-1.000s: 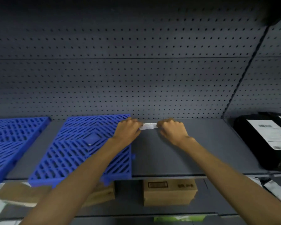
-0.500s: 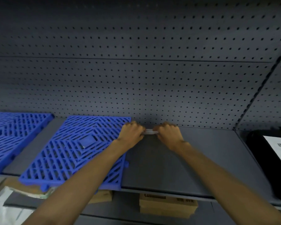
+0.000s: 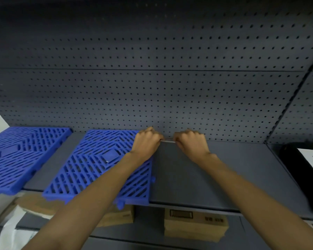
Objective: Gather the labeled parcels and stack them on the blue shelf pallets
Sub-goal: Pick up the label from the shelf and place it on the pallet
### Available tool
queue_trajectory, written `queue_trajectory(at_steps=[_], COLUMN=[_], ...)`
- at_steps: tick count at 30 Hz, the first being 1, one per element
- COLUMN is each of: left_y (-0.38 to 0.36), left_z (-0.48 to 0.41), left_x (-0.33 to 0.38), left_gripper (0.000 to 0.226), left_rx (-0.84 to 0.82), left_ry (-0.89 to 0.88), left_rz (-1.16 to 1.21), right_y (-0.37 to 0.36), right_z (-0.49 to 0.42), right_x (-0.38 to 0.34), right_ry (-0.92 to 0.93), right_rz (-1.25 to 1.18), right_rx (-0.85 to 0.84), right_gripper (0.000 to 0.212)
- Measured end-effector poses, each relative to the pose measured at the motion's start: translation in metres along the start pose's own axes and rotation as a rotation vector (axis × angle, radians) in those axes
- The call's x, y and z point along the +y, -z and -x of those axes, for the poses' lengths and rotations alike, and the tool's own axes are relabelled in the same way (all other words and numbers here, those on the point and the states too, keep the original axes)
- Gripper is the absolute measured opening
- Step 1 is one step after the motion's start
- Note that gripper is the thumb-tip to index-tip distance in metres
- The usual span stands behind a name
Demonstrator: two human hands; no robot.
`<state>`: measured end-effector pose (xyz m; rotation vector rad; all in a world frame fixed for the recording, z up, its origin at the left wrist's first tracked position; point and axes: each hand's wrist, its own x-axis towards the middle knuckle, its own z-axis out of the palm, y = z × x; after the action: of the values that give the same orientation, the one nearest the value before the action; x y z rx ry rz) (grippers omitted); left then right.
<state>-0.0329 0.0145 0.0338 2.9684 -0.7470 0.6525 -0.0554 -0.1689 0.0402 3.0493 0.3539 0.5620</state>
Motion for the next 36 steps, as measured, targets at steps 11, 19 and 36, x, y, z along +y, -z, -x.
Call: queue_trajectory(at_steps=[11,19,36], left_y=[0.061,0.064,0.073], left_z=[0.133,0.232,0.259], left_x=[-0.100,-0.129,-0.110], left_gripper=[0.022,0.012,0.033], left_rx=[0.136,0.121,0.019], left_ry=[-0.025,-0.021,-0.009], left_rz=[0.007,0.020,0.084], right_y=[0.028,0.011,0.034], right_z=[0.031,0.084,0.125], right_x=[-0.151,-0.239,-0.244], right_ry=[0.084,0.068,0.006], right_rz=[-0.050,0.002,-0.108], right_rx=[0.104,0.075,-0.028], right_gripper=[0.021,0.026,0.027])
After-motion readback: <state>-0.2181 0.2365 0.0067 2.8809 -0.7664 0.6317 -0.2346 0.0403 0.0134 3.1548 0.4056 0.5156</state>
